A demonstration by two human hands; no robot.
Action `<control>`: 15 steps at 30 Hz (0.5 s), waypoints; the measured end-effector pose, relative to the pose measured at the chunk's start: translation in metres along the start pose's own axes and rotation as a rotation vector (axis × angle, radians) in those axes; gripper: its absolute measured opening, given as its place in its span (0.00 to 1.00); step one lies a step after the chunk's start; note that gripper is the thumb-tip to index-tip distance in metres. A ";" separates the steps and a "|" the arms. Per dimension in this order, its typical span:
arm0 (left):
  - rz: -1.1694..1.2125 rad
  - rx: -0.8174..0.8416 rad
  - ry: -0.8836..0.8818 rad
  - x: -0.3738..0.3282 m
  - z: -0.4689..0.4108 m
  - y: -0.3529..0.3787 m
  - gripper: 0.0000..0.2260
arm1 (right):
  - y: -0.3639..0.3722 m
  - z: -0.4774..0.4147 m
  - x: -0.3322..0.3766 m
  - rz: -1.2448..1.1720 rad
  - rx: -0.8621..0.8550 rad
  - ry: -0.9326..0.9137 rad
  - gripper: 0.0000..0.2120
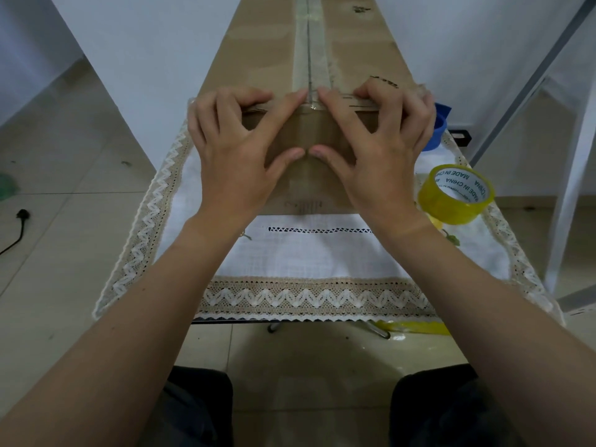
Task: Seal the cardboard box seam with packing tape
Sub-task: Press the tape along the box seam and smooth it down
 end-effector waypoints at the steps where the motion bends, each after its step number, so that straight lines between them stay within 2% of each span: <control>1: -0.012 -0.003 0.015 0.001 0.001 0.001 0.25 | 0.002 0.002 0.001 0.024 0.004 0.005 0.25; 4: -0.069 -0.019 0.075 0.003 0.007 0.003 0.31 | 0.006 0.009 0.001 0.069 0.023 -0.016 0.30; 9: -0.161 0.049 0.134 0.001 0.019 0.008 0.45 | 0.005 0.019 -0.003 0.122 0.080 -0.069 0.41; 13: -0.175 0.080 0.143 -0.001 0.021 0.007 0.52 | 0.004 0.023 -0.006 0.203 0.190 -0.110 0.55; 15: -0.138 0.116 0.133 -0.001 0.024 0.007 0.54 | 0.003 0.024 -0.007 0.219 0.207 -0.122 0.58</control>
Point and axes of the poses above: each hand's wrist, its own z-axis away from the middle knuckle, its own y-axis out of the palm, x = y × z, the point moved 4 cm from there along -z, towards the middle knuckle, and after that the axes turned 2 degrees about x, right-handed, at the moved point
